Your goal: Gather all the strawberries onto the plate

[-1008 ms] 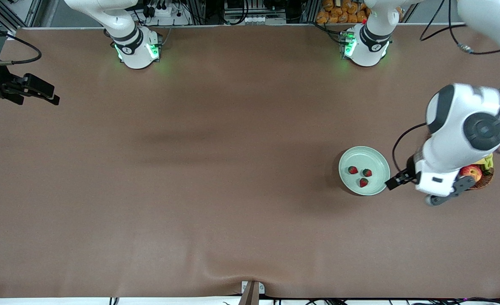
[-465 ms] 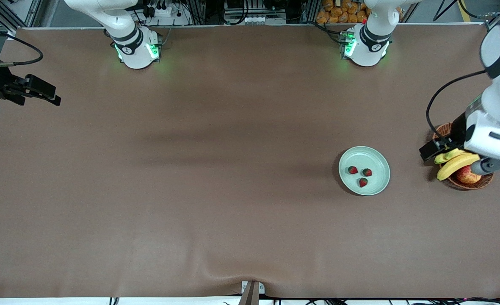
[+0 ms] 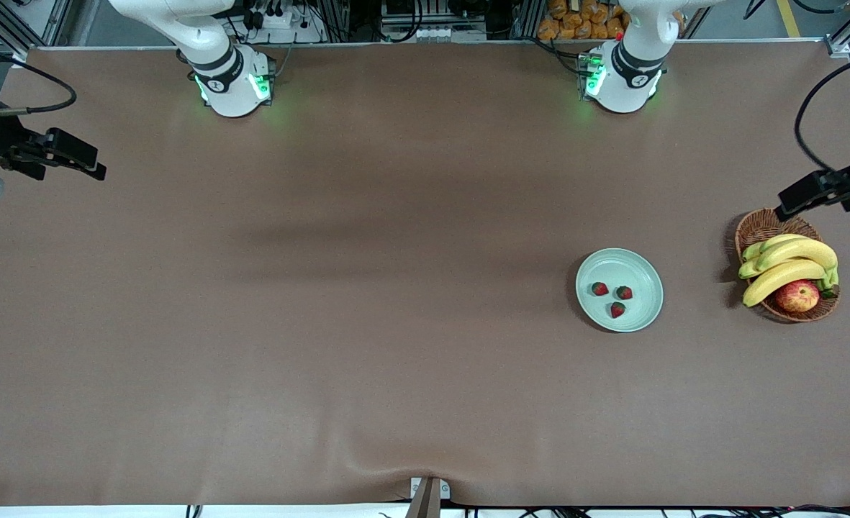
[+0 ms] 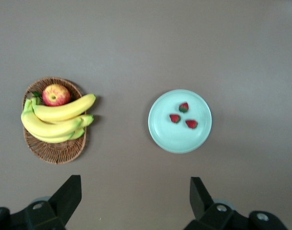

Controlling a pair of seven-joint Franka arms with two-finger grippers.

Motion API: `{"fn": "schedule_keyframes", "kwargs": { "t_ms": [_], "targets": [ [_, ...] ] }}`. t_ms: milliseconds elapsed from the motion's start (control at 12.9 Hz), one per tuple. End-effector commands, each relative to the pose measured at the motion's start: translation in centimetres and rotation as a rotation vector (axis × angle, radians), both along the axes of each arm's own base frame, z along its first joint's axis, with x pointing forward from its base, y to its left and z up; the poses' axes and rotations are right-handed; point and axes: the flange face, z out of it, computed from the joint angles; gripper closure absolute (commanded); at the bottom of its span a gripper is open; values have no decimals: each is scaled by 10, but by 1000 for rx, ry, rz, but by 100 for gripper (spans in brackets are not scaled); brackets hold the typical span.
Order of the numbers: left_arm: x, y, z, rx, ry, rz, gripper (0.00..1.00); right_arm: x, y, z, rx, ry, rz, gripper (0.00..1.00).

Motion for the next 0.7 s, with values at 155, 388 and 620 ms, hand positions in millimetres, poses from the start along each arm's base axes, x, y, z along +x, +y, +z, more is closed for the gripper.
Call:
{"fn": "schedule_keyframes", "kwargs": {
  "t_ms": [155,388,620],
  "targets": [
    [-31,-19,0,-49,54,-61,0,0,4,-3,-4,12,5,0],
    [-33,-36,-3,-40,55,-75,0,1,6,-4,-5,15,8,0],
    [-36,-57,-7,-4,63,-130,0,1,6,-4,-5,15,8,0]
  ]
}}
